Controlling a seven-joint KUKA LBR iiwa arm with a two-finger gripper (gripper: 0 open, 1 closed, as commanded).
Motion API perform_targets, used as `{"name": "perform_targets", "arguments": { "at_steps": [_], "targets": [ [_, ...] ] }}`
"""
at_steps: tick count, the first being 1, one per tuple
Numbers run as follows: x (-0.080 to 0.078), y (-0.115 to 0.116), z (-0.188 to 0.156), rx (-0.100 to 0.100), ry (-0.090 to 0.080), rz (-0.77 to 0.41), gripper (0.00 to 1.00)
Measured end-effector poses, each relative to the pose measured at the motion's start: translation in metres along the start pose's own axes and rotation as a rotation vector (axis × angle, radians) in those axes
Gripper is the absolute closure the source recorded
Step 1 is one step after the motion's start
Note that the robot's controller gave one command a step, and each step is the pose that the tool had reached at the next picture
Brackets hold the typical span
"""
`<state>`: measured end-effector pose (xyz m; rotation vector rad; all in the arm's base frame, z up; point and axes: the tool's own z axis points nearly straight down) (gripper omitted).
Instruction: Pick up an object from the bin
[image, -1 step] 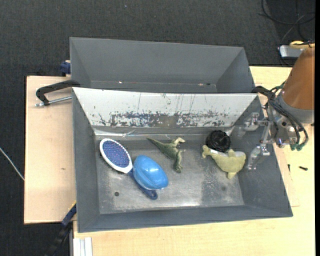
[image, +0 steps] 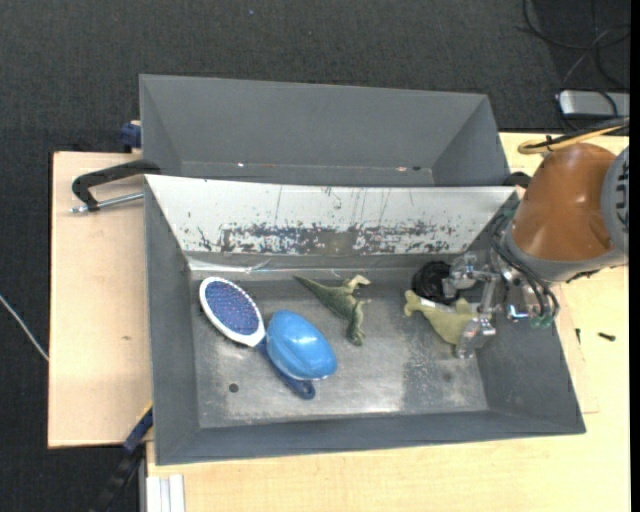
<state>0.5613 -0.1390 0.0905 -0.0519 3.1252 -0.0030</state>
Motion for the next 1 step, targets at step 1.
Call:
{"name": "perform_targets", "arguments": {
  "at_steps": [1],
  "targets": [
    [0.0008, 0.0002, -0.0014, 0.001, 0.003, -0.003, 1.0]
  ]
}}
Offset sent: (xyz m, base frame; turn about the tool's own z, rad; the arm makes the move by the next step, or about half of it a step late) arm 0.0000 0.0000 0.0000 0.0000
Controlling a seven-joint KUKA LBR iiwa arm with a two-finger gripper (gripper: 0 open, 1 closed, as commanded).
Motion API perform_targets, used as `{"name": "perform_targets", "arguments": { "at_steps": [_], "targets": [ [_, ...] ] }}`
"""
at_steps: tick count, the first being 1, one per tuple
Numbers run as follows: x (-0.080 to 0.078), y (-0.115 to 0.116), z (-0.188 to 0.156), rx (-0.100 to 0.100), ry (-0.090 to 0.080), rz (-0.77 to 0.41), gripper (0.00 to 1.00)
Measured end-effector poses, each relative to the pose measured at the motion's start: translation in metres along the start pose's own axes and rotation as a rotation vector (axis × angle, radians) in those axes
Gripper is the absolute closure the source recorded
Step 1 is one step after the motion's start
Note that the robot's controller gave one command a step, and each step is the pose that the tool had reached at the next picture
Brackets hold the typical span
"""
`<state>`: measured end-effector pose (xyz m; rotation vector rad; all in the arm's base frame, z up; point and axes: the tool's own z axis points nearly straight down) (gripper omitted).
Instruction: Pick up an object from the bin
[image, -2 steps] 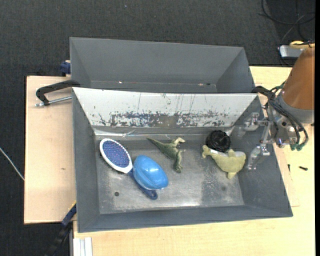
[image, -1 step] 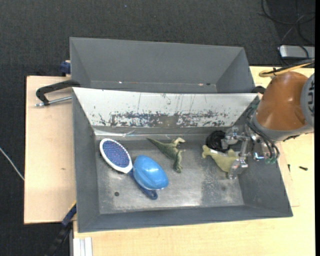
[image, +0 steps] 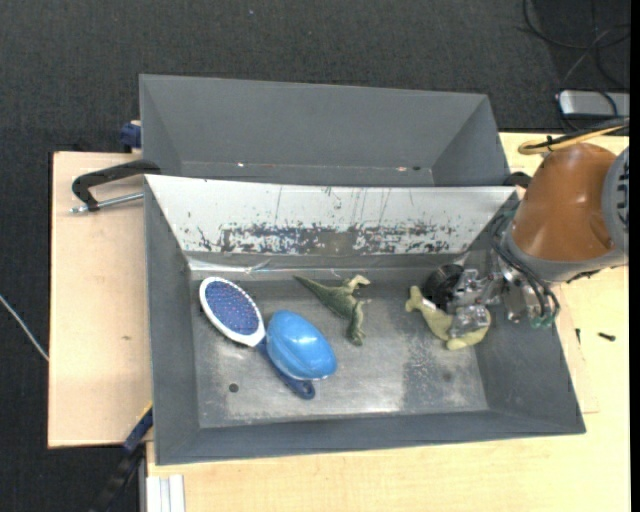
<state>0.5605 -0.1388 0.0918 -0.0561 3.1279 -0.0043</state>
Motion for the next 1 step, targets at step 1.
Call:
{"name": "perform_targets", "arguments": {
  "at_steps": [1],
  "targets": [
    [-0.0196, 0.0066, -0.1551, -0.001, -0.003, 0.07, 1.0]
  ]
}}
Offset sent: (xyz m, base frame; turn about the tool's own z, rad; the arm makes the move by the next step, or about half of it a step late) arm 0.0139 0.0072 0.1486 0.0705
